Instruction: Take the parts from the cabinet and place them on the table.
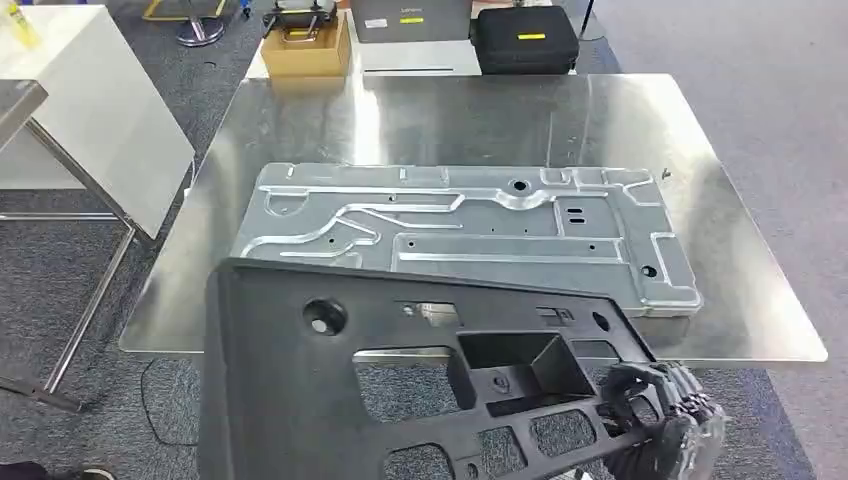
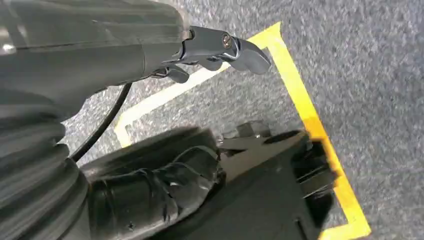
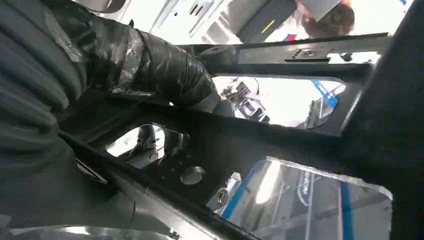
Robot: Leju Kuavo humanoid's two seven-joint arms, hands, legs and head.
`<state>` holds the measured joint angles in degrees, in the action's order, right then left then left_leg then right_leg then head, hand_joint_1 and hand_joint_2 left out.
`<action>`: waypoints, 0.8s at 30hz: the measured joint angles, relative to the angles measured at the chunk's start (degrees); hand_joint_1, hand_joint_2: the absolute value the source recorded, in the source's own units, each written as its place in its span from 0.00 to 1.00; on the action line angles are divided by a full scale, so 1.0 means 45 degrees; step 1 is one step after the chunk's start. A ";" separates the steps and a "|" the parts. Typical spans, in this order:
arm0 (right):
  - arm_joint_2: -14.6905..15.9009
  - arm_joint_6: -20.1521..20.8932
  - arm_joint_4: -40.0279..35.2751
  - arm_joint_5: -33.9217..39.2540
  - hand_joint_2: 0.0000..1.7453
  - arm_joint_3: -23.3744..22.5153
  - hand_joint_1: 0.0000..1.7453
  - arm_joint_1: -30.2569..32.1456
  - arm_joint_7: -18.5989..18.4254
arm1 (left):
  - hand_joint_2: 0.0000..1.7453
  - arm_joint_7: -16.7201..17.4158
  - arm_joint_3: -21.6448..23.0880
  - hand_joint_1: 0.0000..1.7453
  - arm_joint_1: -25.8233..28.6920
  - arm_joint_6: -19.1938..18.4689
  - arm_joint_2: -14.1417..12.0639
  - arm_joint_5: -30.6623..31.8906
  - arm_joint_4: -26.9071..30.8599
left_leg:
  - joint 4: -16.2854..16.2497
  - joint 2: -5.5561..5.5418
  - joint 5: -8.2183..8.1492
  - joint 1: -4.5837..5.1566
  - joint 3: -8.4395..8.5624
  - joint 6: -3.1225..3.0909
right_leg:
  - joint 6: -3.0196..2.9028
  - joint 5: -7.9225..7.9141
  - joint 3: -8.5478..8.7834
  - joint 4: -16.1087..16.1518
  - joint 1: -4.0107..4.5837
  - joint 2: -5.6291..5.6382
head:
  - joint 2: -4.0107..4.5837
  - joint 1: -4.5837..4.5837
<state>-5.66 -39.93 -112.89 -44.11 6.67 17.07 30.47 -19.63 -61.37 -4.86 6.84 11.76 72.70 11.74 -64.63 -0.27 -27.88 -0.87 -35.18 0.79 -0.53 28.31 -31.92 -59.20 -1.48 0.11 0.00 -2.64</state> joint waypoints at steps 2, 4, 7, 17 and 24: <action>0.0150 0.0000 0.0117 -0.0365 1.00 0.0165 0.92 -0.0324 -0.0243 | 0.00 0.0175 0.0010 0.00 -0.0038 0.0005 0.0000 0.0083 0.0000 | 0.1256 0.0004 0.0178 0.0093 0.0503 -0.0071 | 0.0149 0.0085 0.0025 -0.0038 0.0070 0.0019 | 0.0000 -0.0005; 0.0350 0.0000 0.0282 -0.0924 1.00 0.0277 0.94 -0.0745 -0.0588 | 0.00 0.0326 0.0073 0.00 -0.0109 0.0024 0.0000 0.0219 0.0000 | 0.1263 -0.0020 0.0197 0.0112 0.0467 -0.0236 | 0.0292 0.0031 -0.0027 0.0005 0.0055 0.0024 | 0.0000 -0.0019; 0.0724 0.0000 0.0612 -0.1603 1.00 0.0315 0.93 -0.1503 -0.1171 | 0.00 0.0564 0.0233 0.00 -0.0132 0.0058 0.0010 0.0418 0.0000 | 0.1512 0.0006 0.0359 0.0057 0.0585 -0.0562 | 0.0507 0.0131 -0.0021 -0.0077 -0.0015 0.0001 | 0.0000 -0.0020; 0.2068 0.0000 0.2344 -0.4214 1.00 0.0456 0.95 -0.4281 -0.3641 | 0.00 0.0976 0.0753 0.00 -0.0398 -0.0053 0.0068 0.0884 0.0000 | 0.1349 -0.0003 0.0175 0.0361 0.0624 -0.0754 | 0.0169 -0.0210 -0.0393 -0.0235 0.0223 -0.0017 | 0.0000 -0.0024; 0.2701 0.0092 0.4042 -0.6378 1.00 0.0340 0.95 -0.6165 -0.5484 | 0.00 0.1190 0.1142 0.00 -0.0583 -0.0170 0.0092 0.1107 0.0000 | -0.0050 -0.0002 -0.0678 0.0251 -0.0067 -0.0309 | -0.0039 -0.0381 -0.0299 0.0151 0.0068 -0.0050 | 0.0000 0.0024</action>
<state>6.49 -39.52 -94.70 -72.81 8.20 -10.67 5.79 -14.27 -56.24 -7.48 6.08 12.17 77.68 11.74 -64.85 -0.27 -30.93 0.25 -35.48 -0.60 -0.70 26.59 -33.26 -58.52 -1.18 -0.11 0.00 -2.54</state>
